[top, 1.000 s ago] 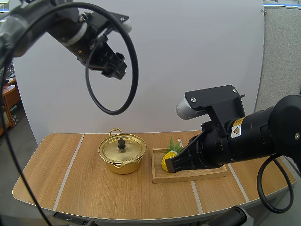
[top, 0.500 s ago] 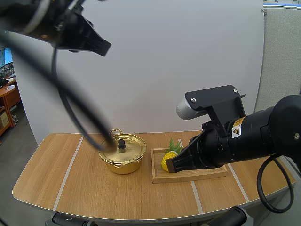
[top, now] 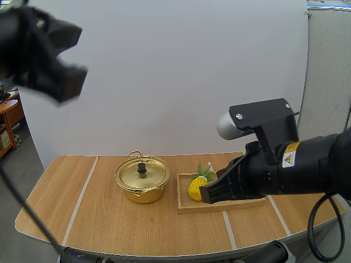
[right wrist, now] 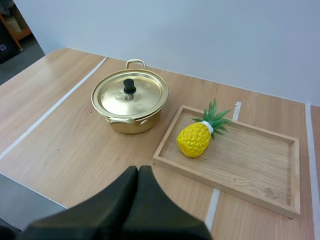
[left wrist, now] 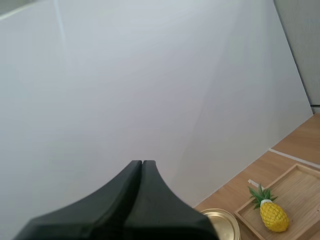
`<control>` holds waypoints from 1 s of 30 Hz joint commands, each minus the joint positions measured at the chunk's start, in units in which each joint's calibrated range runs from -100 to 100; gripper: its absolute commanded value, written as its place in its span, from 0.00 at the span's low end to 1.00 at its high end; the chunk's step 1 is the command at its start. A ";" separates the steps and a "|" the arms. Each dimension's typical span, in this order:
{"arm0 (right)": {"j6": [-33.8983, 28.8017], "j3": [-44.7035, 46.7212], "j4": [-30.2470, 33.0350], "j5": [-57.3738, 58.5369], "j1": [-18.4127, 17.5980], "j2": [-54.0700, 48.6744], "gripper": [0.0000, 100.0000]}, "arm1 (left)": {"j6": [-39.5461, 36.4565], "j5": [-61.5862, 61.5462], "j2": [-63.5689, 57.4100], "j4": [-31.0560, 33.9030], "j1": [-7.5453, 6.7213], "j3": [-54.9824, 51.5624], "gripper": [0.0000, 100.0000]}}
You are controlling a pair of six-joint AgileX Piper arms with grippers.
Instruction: Open the pot, put the grape inside, and close it
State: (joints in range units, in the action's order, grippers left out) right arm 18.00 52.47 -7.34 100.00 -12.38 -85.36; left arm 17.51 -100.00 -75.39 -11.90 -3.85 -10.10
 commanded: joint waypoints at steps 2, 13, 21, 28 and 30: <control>0.29 0.12 -1.96 0.00 3.21 -9.71 0.00 | -4.71 0.00 -16.14 -1.53 0.07 -11.16 0.00; 0.40 -0.04 -0.05 -11.98 5.64 -14.64 0.00 | -15.37 20.09 -24.61 2.95 0.59 -28.78 0.00; 2.15 0.89 0.49 -27.89 7.65 -14.64 0.00 | -24.91 30.81 -24.61 10.53 2.52 -36.65 0.00; 7.35 14.95 1.14 -55.36 7.65 -14.64 0.00 | -25.56 55.81 -24.61 11.90 2.52 -55.15 0.00; 7.35 19.87 1.14 -66.20 7.65 -14.64 0.00 | -25.56 63.98 -24.61 13.57 2.52 -61.47 0.00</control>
State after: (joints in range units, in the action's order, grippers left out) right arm 22.99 59.64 -6.89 59.25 -4.95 -99.70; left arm -7.28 -58.26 -99.83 -1.98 -1.39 -56.56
